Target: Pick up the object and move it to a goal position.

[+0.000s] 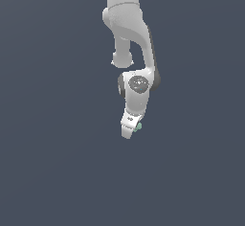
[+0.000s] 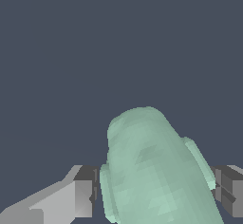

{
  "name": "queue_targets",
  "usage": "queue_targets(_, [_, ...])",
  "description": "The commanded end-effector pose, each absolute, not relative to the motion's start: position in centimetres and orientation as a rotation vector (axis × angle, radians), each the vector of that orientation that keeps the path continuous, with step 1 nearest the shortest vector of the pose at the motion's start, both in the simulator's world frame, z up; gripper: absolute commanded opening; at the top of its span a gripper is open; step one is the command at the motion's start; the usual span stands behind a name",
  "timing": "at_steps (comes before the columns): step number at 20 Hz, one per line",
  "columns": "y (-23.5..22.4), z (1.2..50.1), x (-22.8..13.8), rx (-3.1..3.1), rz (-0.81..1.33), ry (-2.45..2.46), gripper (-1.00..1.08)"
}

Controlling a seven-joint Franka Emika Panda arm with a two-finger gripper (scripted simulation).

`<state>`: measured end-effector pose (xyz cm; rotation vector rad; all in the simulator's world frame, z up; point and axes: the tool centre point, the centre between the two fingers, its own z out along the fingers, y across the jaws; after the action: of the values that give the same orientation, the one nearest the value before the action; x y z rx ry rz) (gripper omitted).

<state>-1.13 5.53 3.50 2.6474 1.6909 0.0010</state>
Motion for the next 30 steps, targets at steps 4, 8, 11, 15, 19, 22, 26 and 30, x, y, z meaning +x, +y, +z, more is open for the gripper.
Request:
queue_targets(4, [4.3, 3.9, -0.9, 2.648, 0.001, 1.69, -1.0])
queue_targets(8, [2.0, 4.6, -0.3, 2.648, 0.001, 1.69, -1.0])
queue_targets(11, [-0.4, 5.3, 0.2, 2.648, 0.001, 1.691, -1.0])
queue_targets(15, [-4.5, 6.5, 1.2, 2.648, 0.002, 1.691, -1.0])
queue_targets(19, [-9.0, 7.9, 2.3, 2.648, 0.002, 1.691, -1.0])
queue_targets(22, [-12.4, 8.9, 3.2, 2.648, 0.002, 1.691, -1.0])
queue_targets(26, [-16.7, 10.2, 4.3, 2.648, 0.002, 1.691, -1.0])
queue_targets(30, [-19.9, 11.1, 5.3, 2.648, 0.001, 1.691, -1.0])
